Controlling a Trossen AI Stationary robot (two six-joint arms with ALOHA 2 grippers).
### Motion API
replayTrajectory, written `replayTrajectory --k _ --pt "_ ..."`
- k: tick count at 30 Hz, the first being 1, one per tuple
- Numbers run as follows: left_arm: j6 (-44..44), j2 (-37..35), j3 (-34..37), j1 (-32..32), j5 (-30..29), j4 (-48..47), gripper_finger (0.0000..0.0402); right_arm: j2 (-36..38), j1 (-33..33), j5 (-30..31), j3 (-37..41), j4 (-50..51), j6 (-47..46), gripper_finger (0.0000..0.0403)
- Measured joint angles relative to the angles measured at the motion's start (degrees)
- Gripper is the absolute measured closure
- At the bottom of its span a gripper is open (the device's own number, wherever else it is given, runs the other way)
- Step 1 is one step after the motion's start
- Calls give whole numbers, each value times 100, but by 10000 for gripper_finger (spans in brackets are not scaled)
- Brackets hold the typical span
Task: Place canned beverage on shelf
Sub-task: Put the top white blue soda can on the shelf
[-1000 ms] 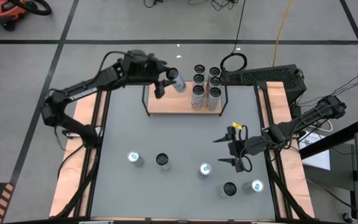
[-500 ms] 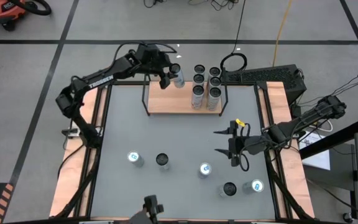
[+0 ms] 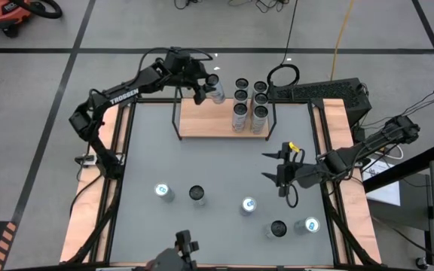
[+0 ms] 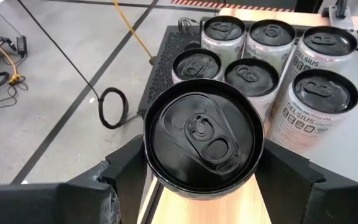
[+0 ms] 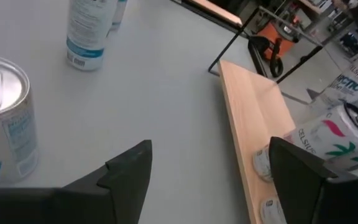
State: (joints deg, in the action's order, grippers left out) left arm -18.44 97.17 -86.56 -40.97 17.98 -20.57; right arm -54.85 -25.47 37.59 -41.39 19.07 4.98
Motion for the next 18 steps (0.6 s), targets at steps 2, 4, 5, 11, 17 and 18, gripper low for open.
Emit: replayTrajectory --k 2,4,5,11,17,18 --pt "1 2 0 -8 7 89 157 0 0 -5 0 86 -97 148" --pt "7 2 0 -15 0 202 157 0 0 -8 0 161 -144 148" --pt "7 2 0 -17 0 238 157 -1 0 -12 0 176 -145 148" --pt "7 90 0 -44 0 276 157 -2 0 -23 0 186 -48 148" --pt "144 322 0 -132 77 466 157 -2 6 -29 0 133 25 148" --pt "148 348 0 -148 107 482 157 -2 7 -29 0 132 24 148"
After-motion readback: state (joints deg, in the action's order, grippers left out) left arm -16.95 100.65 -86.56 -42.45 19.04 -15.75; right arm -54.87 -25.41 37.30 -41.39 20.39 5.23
